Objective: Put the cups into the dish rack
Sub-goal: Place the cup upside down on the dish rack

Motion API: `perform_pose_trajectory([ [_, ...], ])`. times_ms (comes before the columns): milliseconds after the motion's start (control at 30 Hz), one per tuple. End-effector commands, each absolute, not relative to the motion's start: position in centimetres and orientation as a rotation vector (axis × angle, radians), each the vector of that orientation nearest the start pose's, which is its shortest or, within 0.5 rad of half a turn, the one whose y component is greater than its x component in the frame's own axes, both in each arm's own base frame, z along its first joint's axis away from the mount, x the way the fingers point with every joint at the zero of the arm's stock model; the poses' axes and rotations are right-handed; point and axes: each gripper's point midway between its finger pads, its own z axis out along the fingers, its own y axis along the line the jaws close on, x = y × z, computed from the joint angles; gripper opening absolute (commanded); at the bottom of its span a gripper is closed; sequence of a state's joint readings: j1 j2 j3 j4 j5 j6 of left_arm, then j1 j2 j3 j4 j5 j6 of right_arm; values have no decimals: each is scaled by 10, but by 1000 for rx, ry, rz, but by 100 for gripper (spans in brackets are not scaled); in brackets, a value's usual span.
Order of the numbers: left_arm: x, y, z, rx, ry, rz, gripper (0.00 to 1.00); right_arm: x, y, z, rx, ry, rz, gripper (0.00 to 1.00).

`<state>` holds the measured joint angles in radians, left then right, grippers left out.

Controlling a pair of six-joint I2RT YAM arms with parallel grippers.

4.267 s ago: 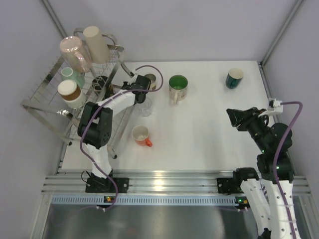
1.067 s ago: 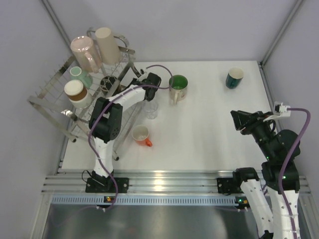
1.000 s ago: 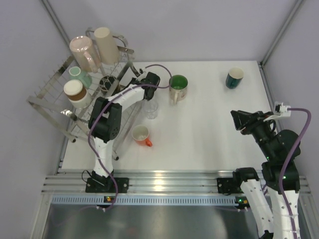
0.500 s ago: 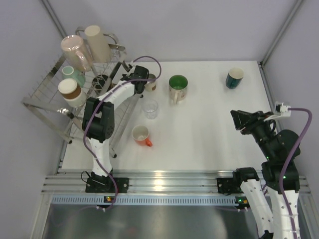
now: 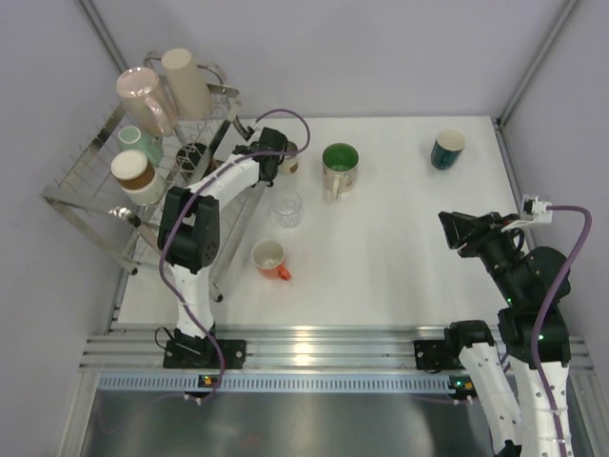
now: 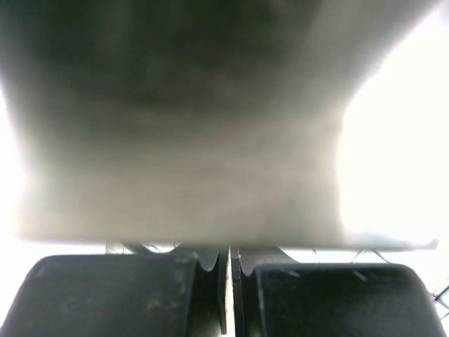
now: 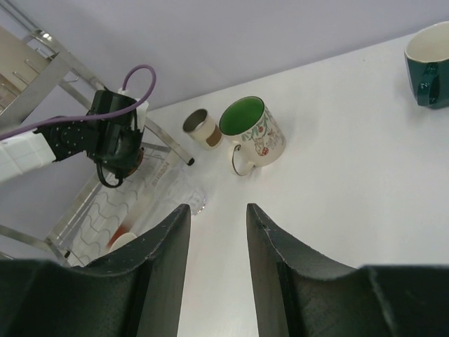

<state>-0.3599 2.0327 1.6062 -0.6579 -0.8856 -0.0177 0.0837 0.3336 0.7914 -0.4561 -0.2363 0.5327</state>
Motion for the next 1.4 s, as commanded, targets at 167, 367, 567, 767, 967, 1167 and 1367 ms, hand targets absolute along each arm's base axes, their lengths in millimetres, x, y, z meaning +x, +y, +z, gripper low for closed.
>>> perform_pose_trajectory([
  [167,429,-7,130,25,2348,1066,0,193,82,337,140,1556,682,39],
  [367,422,1,140,-9,2321,1137,0,193,83,337,142,1559,690,39],
  [567,417,7,133,-14,2343,1158,0,191,83,339,139,1555,697,39],
  [767,410,13,131,-40,2345,1170,0,188,81,342,140,1550,681,39],
  [967,408,13,140,-59,2332,1147,0,189,84,340,138,1550,701,39],
  [1167,408,7,143,-38,2346,1104,0,189,84,342,136,1546,698,39],
  [1367,405,5,142,-35,2356,1090,0,188,85,344,134,1543,708,39],
])
